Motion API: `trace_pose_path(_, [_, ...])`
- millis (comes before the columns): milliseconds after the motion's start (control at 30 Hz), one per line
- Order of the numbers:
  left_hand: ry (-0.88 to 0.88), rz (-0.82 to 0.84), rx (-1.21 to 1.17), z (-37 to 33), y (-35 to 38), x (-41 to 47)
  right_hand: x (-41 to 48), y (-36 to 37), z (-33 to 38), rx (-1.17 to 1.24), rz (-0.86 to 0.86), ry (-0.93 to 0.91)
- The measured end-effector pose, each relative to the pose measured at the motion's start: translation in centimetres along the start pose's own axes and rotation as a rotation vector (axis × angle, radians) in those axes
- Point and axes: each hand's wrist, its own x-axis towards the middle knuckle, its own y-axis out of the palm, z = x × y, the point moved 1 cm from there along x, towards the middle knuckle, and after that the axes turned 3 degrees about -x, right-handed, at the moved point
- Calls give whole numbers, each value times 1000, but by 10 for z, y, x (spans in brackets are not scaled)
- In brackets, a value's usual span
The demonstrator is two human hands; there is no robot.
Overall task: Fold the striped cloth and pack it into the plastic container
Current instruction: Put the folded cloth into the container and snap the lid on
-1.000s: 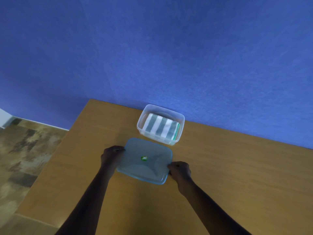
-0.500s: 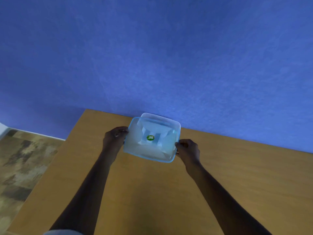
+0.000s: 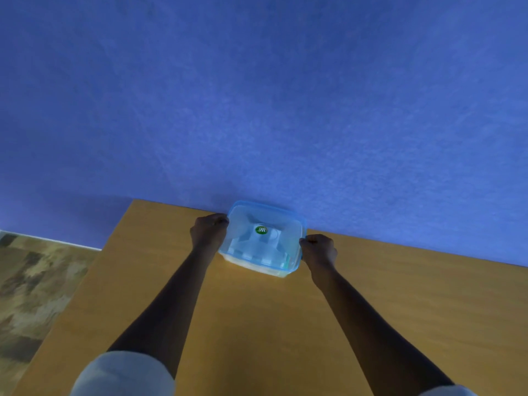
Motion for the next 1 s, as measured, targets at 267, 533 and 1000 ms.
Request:
trace_pose_path(267, [-26,-65,39,9,18,13,6,12,1,-107,-6,14])
trace_pose_path(533, [-59,-47,73,16,24,16,11,17,1,-65,-4,43])
trace_pose_path(1000, [-281,-54,-265,46,28,9,20,12,-10,449,198,389])
